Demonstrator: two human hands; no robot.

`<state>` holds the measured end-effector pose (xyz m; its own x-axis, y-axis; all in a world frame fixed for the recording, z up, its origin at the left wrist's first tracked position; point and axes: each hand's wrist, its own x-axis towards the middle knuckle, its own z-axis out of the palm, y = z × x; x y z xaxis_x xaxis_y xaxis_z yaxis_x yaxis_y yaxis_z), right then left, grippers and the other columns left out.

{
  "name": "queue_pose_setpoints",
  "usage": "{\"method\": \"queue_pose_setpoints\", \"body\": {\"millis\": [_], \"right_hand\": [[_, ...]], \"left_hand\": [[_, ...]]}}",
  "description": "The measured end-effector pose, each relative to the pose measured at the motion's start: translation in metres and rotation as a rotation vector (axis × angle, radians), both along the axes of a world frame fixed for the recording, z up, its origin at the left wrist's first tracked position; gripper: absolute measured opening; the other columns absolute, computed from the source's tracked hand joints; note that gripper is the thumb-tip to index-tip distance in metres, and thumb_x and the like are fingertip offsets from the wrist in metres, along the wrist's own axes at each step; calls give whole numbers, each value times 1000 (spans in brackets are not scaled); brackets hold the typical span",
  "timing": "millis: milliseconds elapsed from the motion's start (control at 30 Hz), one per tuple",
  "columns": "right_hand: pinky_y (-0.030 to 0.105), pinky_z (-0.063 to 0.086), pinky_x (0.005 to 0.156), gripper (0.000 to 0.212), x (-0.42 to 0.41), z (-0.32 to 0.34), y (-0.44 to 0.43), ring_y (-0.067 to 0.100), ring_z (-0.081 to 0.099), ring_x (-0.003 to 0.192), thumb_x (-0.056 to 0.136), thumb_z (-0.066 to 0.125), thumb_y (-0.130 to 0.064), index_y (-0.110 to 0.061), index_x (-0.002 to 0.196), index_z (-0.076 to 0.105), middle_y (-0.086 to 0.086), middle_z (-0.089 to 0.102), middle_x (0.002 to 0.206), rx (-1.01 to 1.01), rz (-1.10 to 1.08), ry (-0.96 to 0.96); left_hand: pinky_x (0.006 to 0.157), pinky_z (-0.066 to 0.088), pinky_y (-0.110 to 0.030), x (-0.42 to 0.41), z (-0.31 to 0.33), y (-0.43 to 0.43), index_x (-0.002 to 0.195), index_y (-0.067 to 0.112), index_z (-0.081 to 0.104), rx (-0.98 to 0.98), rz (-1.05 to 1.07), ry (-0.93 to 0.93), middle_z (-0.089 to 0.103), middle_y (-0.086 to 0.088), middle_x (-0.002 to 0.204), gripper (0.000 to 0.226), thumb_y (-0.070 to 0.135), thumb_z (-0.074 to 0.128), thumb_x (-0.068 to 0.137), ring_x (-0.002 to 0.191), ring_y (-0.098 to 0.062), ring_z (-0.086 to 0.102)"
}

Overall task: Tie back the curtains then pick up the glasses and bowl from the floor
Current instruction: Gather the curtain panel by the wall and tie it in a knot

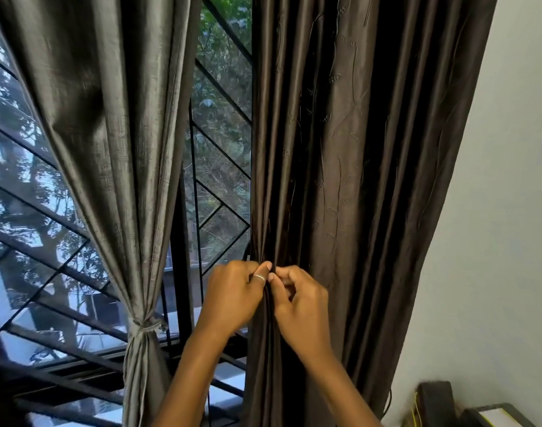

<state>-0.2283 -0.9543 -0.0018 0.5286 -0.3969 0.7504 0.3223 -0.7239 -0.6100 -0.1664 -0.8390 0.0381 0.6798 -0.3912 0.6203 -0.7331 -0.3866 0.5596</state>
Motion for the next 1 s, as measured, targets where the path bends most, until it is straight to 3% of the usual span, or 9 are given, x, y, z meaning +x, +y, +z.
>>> {"method": "queue_pose_setpoints", "body": {"millis": [200,300,400,467,567,767,900,1000], "right_hand": [[32,50,58,13,5,-4,6,10,60,67,98,61,-19,-19,88,69,-10,62,77,2,-49,-20],[34,46,53,14,9,-8,6,11,55,61,95,56,-18,-18,83,64,-10,57,74,-23,-91,-4],[19,36,50,14,12,-8,8,8,49,57,90,53,-19,-17,83,64,-12,52,70,-41,-135,-4],[14,31,51,11,14,-8,10,7,48,56,90,58,-15,-15,82,65,-12,51,69,-42,-159,-6],[21,38,49,13,16,-12,9,8,50,57,91,62,-8,-15,80,65,-8,54,70,-48,-178,-17],[32,46,51,23,17,-15,8,10,51,61,96,48,-25,-17,81,63,-6,56,72,-124,-190,-58],[31,54,68,15,13,-11,-6,6,61,81,98,58,-26,-23,102,72,-9,67,89,-188,-65,19],[24,55,80,24,2,-1,-25,2,66,93,95,66,-35,-23,115,74,-12,71,102,-85,-54,-12]], "left_hand": [[54,51,-43,-4,9,1,57,21,62,60,-46,51,57,-3,47,51,44,48,100,45,-15,54],[45,37,-32,-7,15,-2,49,9,52,48,-21,112,41,1,39,72,66,45,92,38,-14,39],[43,30,-27,-8,22,-9,43,12,41,107,75,59,32,3,36,76,75,46,85,35,-14,33],[43,32,-27,-8,26,-13,42,13,43,131,121,49,36,4,35,71,68,51,87,35,-12,38],[48,44,-32,-7,26,-18,47,11,52,135,177,47,48,-1,42,59,49,54,93,45,-19,52],[52,46,-35,-2,23,-18,51,10,57,175,170,-17,51,-2,45,54,35,51,98,47,-19,53],[45,30,-28,1,17,-12,46,15,50,178,178,-70,43,3,42,55,32,51,99,41,-13,43],[47,30,-30,5,15,-7,44,17,41,175,180,-82,36,4,40,58,32,50,99,38,-13,36]]}}
